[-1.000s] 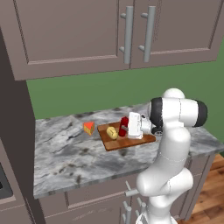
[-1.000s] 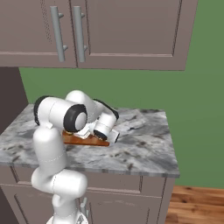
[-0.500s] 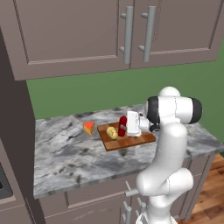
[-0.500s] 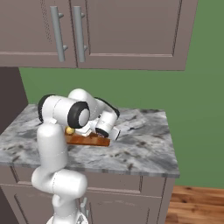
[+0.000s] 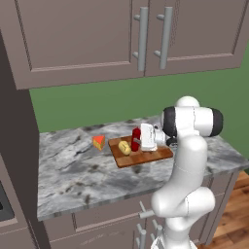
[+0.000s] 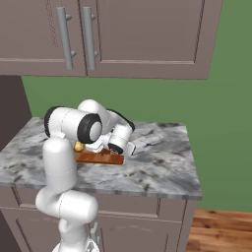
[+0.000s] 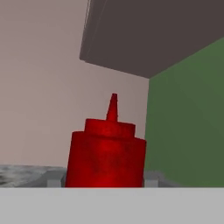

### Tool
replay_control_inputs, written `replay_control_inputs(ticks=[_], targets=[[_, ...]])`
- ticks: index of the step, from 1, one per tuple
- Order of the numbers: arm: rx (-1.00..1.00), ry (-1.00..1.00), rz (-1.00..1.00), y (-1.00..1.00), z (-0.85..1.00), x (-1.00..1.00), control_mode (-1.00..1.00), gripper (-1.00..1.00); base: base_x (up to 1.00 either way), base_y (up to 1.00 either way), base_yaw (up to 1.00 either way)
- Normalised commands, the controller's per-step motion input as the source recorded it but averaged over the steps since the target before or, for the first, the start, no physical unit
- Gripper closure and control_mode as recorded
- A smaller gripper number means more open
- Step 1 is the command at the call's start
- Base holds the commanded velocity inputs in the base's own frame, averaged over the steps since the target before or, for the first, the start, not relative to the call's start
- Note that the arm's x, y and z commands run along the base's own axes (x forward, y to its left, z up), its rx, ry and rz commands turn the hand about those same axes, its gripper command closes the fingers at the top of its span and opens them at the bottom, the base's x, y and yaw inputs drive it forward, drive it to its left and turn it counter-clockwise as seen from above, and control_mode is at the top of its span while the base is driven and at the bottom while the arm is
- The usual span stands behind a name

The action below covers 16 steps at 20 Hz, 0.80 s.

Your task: Retrieve the reheated potato from the microwave, then place the potato, cheese, and condiment on the cutting board.

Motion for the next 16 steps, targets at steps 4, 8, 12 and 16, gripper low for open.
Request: replay_control_inputs(ticks=[4, 8, 12, 16], targets=[[0.00, 0.00, 0.00, 0.00, 0.00, 0.00, -1.00, -1.00, 0.00, 0.00, 0.00], [0.00, 0.00, 0.00, 0.00, 0.00, -0.01, -1.00, -1.00, 0.00, 0.00, 0.00], [0.00, 0.00, 0.00, -0.04, 0.00, -0.02, -1.00, -1.00, 0.00, 0.00, 0.00], [0.00, 0.00, 0.00, -0.23, 0.08, -0.10, -1.00, -1.00, 0.00, 0.00, 0.00]])
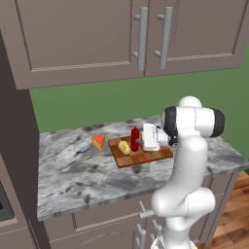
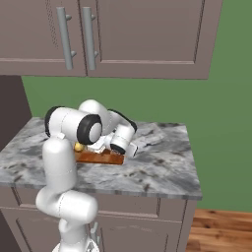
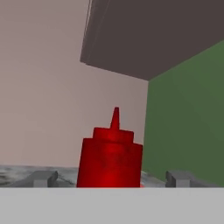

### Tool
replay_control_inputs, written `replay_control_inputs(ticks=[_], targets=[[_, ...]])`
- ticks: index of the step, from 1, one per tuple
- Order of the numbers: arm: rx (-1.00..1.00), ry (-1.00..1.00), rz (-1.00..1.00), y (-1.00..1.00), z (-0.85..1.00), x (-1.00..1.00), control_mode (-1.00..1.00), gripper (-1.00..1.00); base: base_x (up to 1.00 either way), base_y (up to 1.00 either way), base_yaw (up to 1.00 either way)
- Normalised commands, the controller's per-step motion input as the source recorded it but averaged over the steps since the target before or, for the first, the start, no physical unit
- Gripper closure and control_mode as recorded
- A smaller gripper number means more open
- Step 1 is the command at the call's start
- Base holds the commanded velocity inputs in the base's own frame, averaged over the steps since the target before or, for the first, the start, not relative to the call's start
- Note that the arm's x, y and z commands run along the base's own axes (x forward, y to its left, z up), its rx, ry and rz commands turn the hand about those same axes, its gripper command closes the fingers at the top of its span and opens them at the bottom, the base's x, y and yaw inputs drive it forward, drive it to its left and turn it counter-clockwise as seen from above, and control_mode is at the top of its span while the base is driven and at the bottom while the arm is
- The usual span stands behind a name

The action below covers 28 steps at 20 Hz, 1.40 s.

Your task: Retrieve the reheated potato from the microwave, then place the potato, cheese, and condiment on the cutting board.

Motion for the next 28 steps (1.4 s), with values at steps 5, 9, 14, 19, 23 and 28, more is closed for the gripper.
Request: replay_control_inputs(ticks=[5, 9, 14, 19, 23, 28], targets=[[0.00, 0.00, 0.00, -0.24, 0.12, -0.25, -1.00, -1.00, 0.00, 0.00, 0.00], [0.00, 0.11, -0.02, -0.10, 0.24, -0.33, -1.00, -1.00, 0.00, 0.00, 0.00], [-0.01, 0.27, -0.06, -0.17, 0.39, -0.26, -1.00, -1.00, 0.00, 0.00, 0.00], [-0.09, 0.17, -0.02, -0.20, 0.41, -0.28, -1.00, -1.00, 0.00, 0.00, 0.00], [-0.12, 0.09, 0.00, -0.24, 0.42, -0.32, -1.00, -1.00, 0.00, 0.00, 0.00], [-0.15, 0.07, 0.00, -0.17, 0.43, -0.33, -1.00, -1.00, 0.00, 0.00, 0.00]])
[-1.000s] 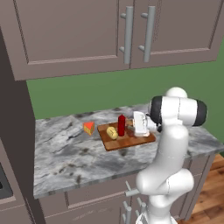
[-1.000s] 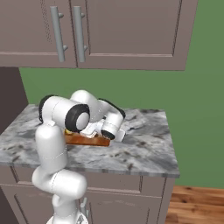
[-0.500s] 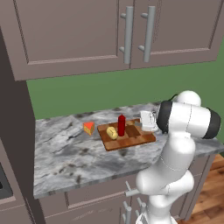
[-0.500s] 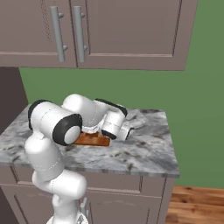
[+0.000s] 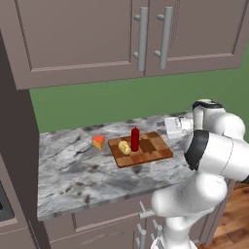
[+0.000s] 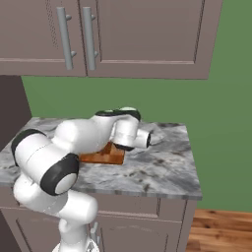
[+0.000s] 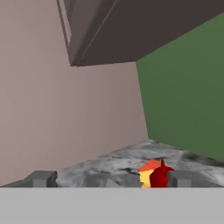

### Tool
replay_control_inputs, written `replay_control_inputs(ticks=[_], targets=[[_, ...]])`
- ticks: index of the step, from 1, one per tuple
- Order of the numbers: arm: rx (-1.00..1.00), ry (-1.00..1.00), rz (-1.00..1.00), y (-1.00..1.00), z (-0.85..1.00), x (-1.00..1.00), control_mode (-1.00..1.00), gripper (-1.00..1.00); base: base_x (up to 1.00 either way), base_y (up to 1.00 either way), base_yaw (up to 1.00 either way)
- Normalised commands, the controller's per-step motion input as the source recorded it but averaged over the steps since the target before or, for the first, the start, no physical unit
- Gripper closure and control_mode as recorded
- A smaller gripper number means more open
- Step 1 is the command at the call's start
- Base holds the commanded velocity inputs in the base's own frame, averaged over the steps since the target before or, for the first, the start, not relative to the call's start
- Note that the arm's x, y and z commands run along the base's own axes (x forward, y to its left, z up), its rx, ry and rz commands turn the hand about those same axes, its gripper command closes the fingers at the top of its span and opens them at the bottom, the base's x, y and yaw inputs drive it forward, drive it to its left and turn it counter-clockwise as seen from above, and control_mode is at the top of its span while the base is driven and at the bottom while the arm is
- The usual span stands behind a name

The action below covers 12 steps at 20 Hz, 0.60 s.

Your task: Retrieve the reheated potato from the microwave, then place the potato, cheese, and condiment on the cutting board.

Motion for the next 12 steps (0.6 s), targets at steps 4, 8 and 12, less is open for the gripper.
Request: replay_control_inputs(ticks=[4, 8, 12], targets=[[-0.19, 0.11, -0.06, -0.11, 0.40, -0.28, -1.00, -1.00, 0.00, 0.00, 0.00], [-0.21, 0.12, -0.05, 0.00, 0.43, -0.30, -1.00, -1.00, 0.00, 0.00, 0.00], [-0.17, 0.17, -0.05, 0.00, 0.47, -0.25, -1.00, -1.00, 0.00, 0.00, 0.00]])
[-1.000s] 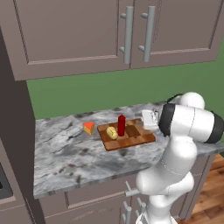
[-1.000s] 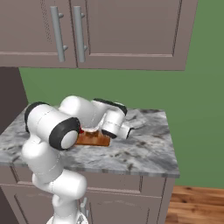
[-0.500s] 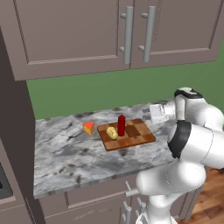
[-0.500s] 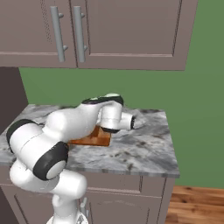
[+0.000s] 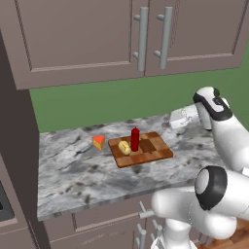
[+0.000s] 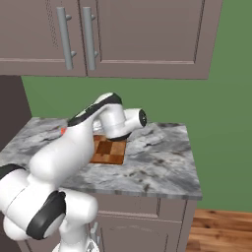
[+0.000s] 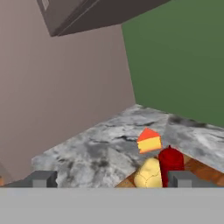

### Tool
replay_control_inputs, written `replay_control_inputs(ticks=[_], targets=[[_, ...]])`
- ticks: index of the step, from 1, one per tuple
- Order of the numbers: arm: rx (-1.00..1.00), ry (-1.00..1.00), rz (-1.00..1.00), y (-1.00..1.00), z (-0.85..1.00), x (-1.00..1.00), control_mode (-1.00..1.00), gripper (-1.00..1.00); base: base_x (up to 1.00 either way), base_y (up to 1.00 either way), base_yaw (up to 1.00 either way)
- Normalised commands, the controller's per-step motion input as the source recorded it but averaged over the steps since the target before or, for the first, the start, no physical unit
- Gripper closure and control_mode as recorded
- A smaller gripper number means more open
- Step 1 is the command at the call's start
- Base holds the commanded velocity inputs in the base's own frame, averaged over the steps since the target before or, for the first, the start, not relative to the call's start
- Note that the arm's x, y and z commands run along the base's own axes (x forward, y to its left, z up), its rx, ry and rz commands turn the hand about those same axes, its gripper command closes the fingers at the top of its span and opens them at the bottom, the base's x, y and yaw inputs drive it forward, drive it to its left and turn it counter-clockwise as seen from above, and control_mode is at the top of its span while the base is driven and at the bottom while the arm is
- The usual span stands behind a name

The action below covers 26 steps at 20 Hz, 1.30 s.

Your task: Retrieve the reheated potato from the microwave, then place the potato, cheese, and condiment on the cutting board.

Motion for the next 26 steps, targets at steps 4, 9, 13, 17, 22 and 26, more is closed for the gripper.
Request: replay_control_inputs(ticks=[4, 9, 13, 17, 22, 26], targets=[[-0.06, 0.16, -0.04, 0.09, 0.43, -0.24, -1.00, -1.00, 0.00, 0.00, 0.00], [0.00, 0.10, -0.05, 0.10, 0.45, -0.25, -1.00, -1.00, 0.00, 0.00, 0.00], [-0.01, 0.17, -0.05, 0.25, 0.37, -0.23, -1.00, -1.00, 0.00, 0.00, 0.00], [-0.11, 0.21, -0.05, 0.38, 0.28, -0.15, -1.00, -1.00, 0.00, 0.00, 0.00], [-0.25, 0.10, -0.07, 0.55, 0.02, -0.14, -1.00, -1.00, 0.00, 0.00, 0.00], [-0.25, 0.08, -0.01, 0.57, 0.00, 0.00, -1.00, -1.00, 0.00, 0.00, 0.00]])
